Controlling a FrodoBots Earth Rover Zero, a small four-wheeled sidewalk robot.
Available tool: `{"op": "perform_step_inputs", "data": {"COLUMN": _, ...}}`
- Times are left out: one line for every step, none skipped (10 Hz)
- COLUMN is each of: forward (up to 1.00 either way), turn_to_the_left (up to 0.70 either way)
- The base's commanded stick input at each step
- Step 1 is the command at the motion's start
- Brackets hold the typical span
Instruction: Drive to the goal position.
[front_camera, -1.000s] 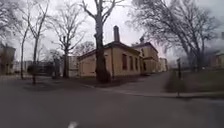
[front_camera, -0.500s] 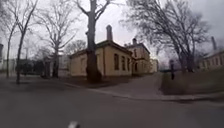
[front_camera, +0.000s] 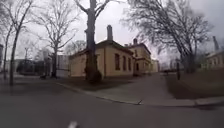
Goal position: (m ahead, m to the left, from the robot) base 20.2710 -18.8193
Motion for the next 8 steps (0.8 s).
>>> {"op": "perform_step_inputs", "data": {"forward": 1.00, "turn_to_the_left": -0.40}}
{"op": "perform_step_inputs", "data": {"forward": 1.00, "turn_to_the_left": -0.40}}
{"op": "perform_step_inputs", "data": {"forward": 1.00, "turn_to_the_left": -0.40}}
{"op": "perform_step_inputs", "data": {"forward": 1.00, "turn_to_the_left": -0.40}}
{"op": "perform_step_inputs", "data": {"forward": 1.00, "turn_to_the_left": -0.40}}
{"op": "perform_step_inputs", "data": {"forward": 1.00, "turn_to_the_left": -0.40}}
{"op": "perform_step_inputs", "data": {"forward": 1.00, "turn_to_the_left": -0.40}}
{"op": "perform_step_inputs", "data": {"forward": 1.00, "turn_to_the_left": -0.40}}
